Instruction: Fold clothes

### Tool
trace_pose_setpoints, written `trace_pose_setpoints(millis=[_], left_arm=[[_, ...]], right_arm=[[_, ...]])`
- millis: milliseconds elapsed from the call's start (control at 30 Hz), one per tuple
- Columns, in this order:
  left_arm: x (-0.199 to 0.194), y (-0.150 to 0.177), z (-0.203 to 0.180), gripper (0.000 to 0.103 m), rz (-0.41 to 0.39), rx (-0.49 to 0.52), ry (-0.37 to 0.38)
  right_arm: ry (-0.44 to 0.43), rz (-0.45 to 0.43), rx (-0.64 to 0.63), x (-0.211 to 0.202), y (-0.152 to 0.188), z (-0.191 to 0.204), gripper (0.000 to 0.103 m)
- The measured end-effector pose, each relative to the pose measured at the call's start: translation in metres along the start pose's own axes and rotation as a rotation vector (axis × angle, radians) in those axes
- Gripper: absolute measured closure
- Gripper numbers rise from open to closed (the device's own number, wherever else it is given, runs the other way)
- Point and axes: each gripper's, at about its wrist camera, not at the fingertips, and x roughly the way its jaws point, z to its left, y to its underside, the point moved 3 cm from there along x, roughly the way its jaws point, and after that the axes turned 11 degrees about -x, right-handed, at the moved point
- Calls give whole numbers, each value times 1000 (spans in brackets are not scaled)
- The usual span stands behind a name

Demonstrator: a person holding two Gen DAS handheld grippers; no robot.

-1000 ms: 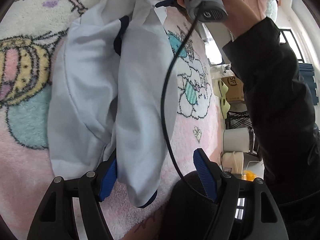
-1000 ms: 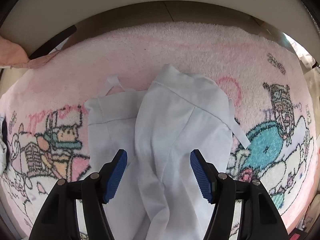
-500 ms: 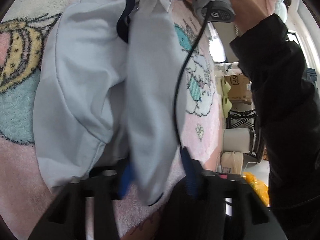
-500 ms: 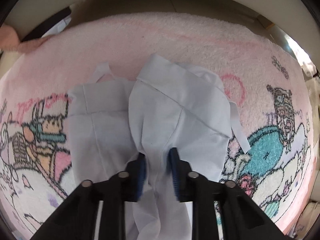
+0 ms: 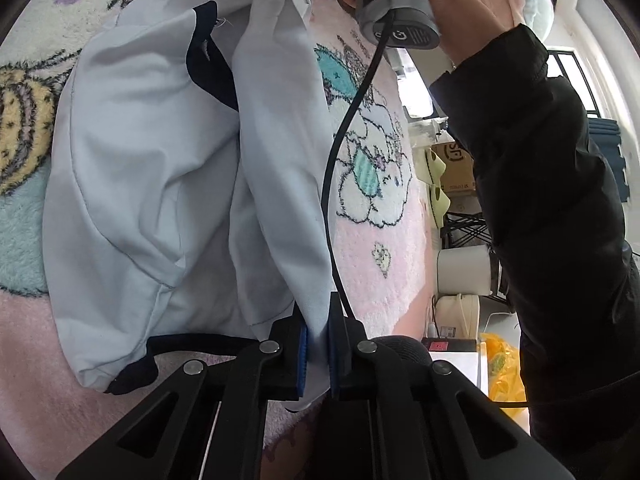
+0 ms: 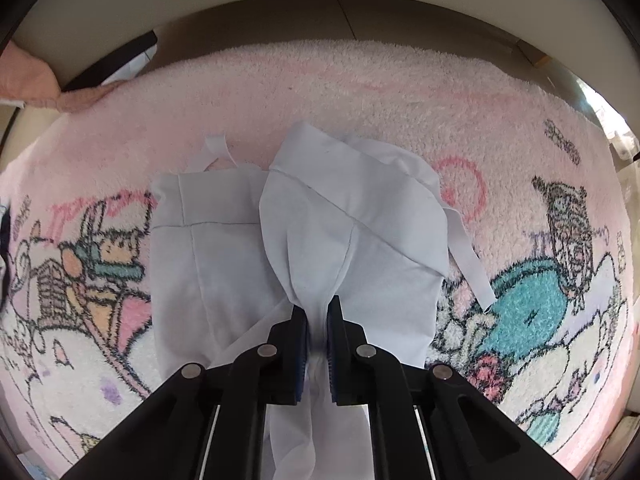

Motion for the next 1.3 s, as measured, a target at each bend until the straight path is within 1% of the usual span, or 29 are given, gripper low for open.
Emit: trace_pose_setpoints(millis=[167,333,433,500,700,1033,1133,1300], left_arm=[[-8,0,-1,97,-5,-13,42],[-20,1,1,97,-21,-27,74],[-26,2,-1,97,-21,-26,108],[-31,2,-1,97,-28,-28,122],[-43,0,1,97,-52,-41,163],[-66,0,7,97,-80,-59,224],[-69,0,8,97,-93,-57,219],[-76,-2,28,97,-122,-107,199]], right_arm=[[-9,-21,11,-10,0,-11,97],[-42,-32,25,-21,-6,-23,97],[-45,-44,27,-27,0,-23,98],[-49,-57,31,-31,-3,-30,98],[-55,-62,24,-34,-15,-19,98],[-89,-73,-12,-39,-26,18,98],[-80,-65,-20,-39,-31,27,98],[-56,-52,-23,-32,-38,35,98]])
